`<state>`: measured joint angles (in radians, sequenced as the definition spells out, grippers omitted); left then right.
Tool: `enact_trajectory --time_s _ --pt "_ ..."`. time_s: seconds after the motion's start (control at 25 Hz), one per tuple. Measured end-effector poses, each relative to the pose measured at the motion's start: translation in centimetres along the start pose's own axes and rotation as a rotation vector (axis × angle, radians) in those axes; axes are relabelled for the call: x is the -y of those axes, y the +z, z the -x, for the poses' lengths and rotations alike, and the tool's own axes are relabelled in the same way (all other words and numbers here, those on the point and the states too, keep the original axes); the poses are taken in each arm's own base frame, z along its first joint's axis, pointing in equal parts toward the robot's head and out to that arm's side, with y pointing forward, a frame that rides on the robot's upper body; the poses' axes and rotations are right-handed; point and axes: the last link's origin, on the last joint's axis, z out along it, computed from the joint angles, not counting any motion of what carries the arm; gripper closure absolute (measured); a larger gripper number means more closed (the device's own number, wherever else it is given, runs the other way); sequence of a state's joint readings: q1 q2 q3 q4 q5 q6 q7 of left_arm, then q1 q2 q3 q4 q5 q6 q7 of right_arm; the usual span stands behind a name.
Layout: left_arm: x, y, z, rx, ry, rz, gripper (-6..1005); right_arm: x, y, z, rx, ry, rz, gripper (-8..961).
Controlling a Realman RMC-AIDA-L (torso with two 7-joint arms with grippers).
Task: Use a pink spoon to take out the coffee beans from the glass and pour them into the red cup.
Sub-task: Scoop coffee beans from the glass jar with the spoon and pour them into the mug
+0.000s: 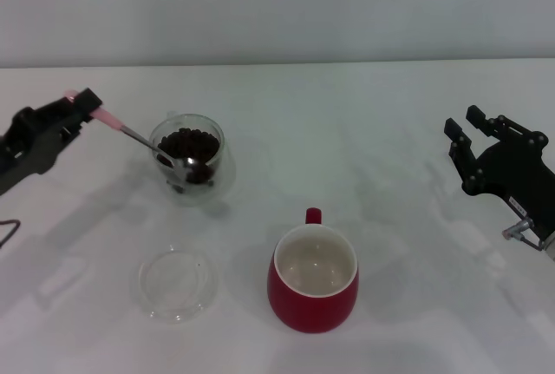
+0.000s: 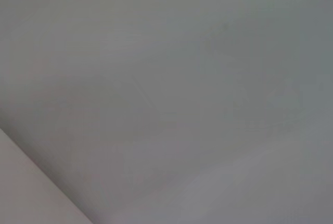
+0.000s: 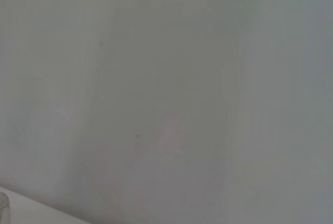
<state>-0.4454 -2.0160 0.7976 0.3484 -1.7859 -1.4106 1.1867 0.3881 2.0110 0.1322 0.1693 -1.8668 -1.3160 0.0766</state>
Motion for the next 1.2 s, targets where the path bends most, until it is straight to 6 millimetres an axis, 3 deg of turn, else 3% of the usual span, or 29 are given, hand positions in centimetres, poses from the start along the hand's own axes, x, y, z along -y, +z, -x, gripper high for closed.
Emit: enact_trajectory --time_s 0.32,0.76,1.2 --pt "-0.9 1.1 1.7 0.122 -0.008 0.052 876 -0.3 0.1 0.1 0.010 0.005 0.004 641" --pt "-2.6 5.3 3.9 0.321 0.032 0.096 876 -0.9 0.0 0.2 0.015 0.015 0.020 641" --pt "-3.4 8.2 3.7 0.402 0.132 0.081 877 -0.9 -0.2 0.3 0.024 0.018 0.019 641"
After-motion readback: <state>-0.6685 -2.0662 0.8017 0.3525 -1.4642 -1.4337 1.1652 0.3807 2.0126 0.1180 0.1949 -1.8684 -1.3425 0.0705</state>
